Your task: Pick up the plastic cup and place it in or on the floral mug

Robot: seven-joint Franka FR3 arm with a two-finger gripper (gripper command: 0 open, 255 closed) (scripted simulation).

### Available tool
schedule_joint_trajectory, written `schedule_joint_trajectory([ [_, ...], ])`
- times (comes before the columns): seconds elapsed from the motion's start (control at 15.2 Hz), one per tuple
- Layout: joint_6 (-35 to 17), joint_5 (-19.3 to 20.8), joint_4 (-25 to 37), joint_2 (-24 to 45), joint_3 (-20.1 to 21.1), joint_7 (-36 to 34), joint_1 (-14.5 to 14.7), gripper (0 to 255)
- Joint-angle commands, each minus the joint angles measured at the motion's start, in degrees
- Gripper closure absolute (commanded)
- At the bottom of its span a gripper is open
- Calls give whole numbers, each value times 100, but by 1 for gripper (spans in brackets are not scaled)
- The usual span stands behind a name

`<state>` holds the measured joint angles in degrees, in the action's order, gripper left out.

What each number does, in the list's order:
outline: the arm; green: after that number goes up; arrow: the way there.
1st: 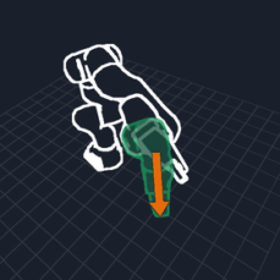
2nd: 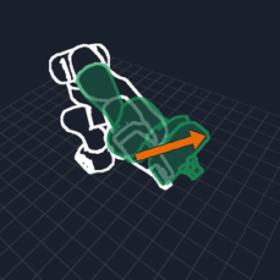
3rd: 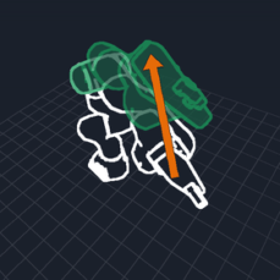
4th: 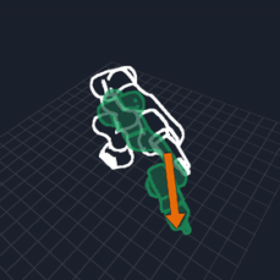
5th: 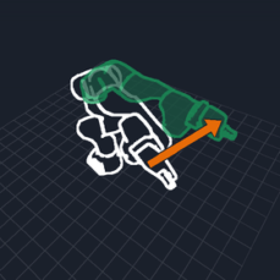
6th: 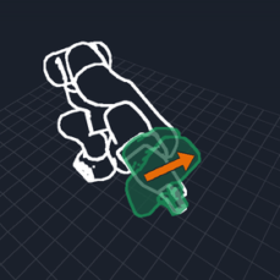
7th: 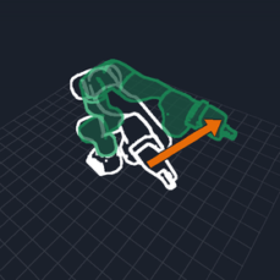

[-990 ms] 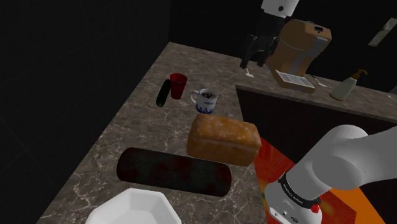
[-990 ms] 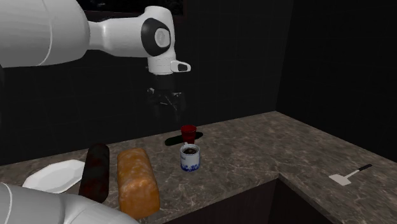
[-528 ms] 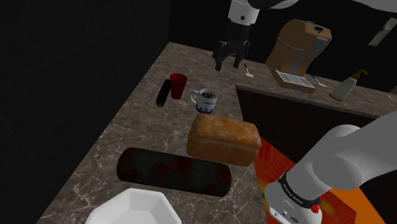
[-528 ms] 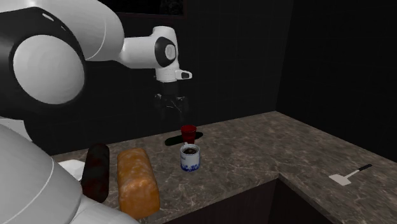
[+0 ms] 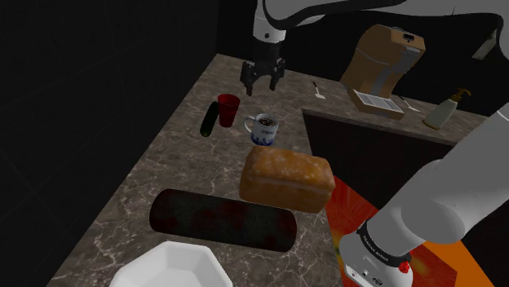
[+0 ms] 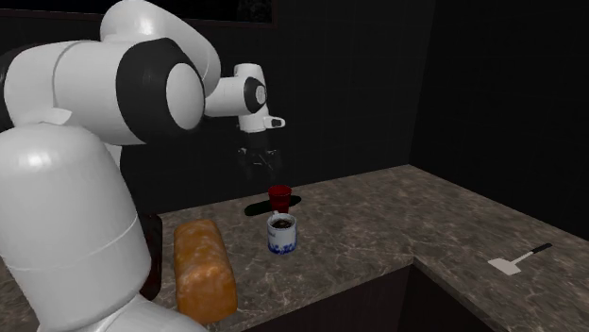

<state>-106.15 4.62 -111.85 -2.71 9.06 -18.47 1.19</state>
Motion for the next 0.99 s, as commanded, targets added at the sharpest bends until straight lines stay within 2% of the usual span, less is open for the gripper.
schedule_joint_trajectory([
  [0.0,-18,144,419,500,55,-130,38,0],
  [0.46,114,644,2031,2213,100,-479,282,0],
  [0.79,485,943,3613,3577,28,-584,551,0],
  [0.86,537,967,3798,3722,15,-584,583,0],
  [0.92,461,969,3722,3721,11,-590,574,0],
])
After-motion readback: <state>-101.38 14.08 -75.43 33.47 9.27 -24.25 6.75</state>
